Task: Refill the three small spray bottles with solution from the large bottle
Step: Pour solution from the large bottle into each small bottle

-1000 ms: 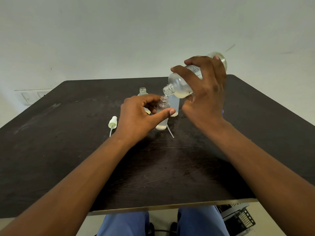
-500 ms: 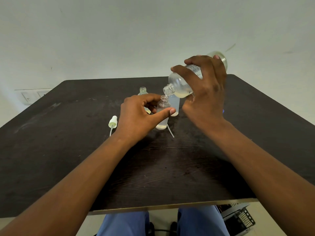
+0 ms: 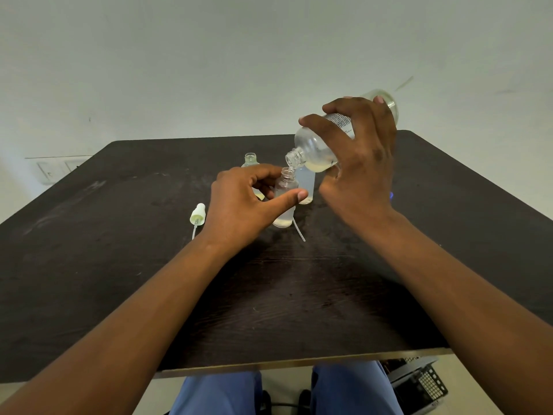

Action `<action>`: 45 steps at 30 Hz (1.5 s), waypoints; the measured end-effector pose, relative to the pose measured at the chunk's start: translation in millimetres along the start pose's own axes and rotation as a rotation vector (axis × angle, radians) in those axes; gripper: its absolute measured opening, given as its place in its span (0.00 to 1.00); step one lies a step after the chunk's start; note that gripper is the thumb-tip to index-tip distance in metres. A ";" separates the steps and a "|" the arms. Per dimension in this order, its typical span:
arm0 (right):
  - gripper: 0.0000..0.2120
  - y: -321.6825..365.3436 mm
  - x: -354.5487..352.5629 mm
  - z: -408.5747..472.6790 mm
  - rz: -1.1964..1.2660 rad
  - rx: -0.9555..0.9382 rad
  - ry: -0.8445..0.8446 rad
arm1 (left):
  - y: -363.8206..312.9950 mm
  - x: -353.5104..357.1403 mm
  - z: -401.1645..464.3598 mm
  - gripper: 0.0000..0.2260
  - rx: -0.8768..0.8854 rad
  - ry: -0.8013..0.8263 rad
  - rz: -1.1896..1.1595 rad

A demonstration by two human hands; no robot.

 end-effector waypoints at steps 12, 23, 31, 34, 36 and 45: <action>0.31 0.8 -0.2 0.1 0.001 -0.010 0.004 | 0.4 -0.4 0.3 0.15 -0.010 -0.002 0.006; 0.31 0.2 1.0 -0.7 0.005 -0.005 0.000 | -0.2 -0.5 0.1 0.14 -0.001 -0.002 -0.002; 0.31 0.6 0.4 -1.2 -0.002 -0.007 -0.005 | -0.6 0.2 -0.1 0.15 0.001 0.002 0.002; 0.32 0.1 0.4 -0.8 -0.007 -0.006 -0.006 | -0.7 0.6 -0.3 0.15 0.001 0.006 0.003; 0.32 0.0 0.7 -0.7 -0.005 -0.003 -0.004 | -0.7 0.4 -0.1 0.15 0.001 0.004 0.004; 0.32 0.5 0.9 -0.8 -0.001 -0.003 -0.002 | -0.2 0.8 0.1 0.15 -0.001 0.007 0.001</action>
Point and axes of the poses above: each hand's wrist, its own z-axis towards the middle knuckle, its own x-axis out of the palm, y = z × x, the point moved 8 cm from there along z, towards the middle knuckle, and after that the axes turned 9 degrees about -x, right-handed, at the moved point
